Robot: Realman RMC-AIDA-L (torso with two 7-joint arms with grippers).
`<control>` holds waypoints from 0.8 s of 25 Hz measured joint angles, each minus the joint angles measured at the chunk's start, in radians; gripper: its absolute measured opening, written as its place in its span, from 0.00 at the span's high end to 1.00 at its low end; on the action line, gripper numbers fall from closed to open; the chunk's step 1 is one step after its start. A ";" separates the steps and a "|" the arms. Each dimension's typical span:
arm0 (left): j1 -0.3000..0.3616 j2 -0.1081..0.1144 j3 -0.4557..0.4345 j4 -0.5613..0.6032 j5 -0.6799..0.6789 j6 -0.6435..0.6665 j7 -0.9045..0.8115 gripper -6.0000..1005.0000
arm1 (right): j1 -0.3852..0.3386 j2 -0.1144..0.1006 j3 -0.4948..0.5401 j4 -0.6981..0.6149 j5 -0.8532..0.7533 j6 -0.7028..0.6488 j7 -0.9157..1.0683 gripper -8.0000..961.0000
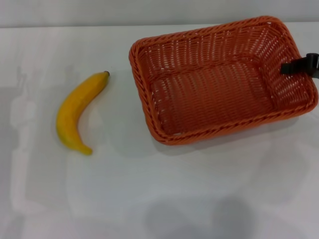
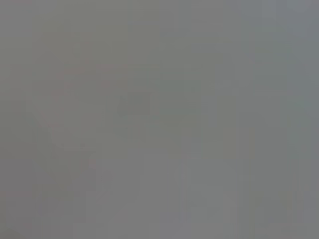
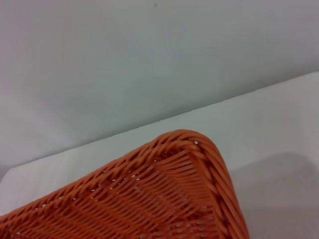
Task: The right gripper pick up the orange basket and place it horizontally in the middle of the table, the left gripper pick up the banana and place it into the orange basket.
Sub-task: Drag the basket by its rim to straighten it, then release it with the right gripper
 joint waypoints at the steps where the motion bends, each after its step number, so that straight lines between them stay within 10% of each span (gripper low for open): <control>1: -0.001 0.000 0.000 -0.001 0.000 -0.002 0.000 0.13 | -0.005 0.005 -0.001 -0.008 0.002 0.001 0.003 0.85; 20: -0.011 0.002 -0.001 -0.004 0.000 -0.012 0.002 0.13 | -0.014 0.063 -0.007 -0.032 0.018 0.026 0.019 0.85</control>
